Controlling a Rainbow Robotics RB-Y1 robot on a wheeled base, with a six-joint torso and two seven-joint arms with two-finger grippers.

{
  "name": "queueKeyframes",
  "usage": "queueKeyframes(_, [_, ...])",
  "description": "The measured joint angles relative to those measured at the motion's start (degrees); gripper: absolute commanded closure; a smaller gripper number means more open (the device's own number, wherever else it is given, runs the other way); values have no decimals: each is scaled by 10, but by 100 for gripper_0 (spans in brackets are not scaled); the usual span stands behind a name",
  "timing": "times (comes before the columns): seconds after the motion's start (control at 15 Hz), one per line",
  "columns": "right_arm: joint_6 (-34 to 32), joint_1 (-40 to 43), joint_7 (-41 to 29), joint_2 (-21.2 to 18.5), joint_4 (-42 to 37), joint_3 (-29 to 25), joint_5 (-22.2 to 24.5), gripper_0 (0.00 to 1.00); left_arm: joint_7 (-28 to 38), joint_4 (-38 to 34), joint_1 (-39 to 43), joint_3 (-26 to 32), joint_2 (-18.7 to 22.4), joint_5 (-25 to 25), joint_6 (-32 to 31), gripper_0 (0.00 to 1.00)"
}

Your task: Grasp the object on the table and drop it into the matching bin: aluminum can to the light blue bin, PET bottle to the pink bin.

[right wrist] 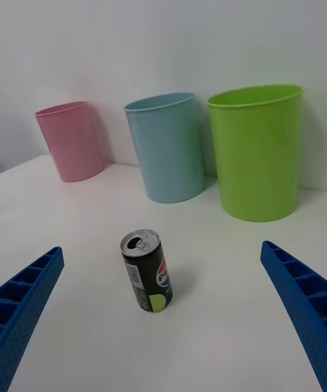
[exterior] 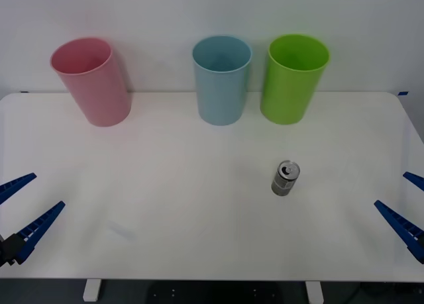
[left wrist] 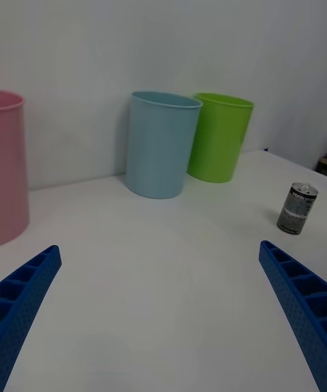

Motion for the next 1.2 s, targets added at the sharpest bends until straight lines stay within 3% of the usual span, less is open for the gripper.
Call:
queueKeyframes(0.8, [28, 57, 14, -19, 2, 31, -4, 0, 0, 0, 0, 0, 0, 0, 0, 0])
queueKeyframes(1.2, [96, 81, 146, -18, 4, 88, -38, 0, 0, 0, 0, 0, 0, 0, 0, 0])
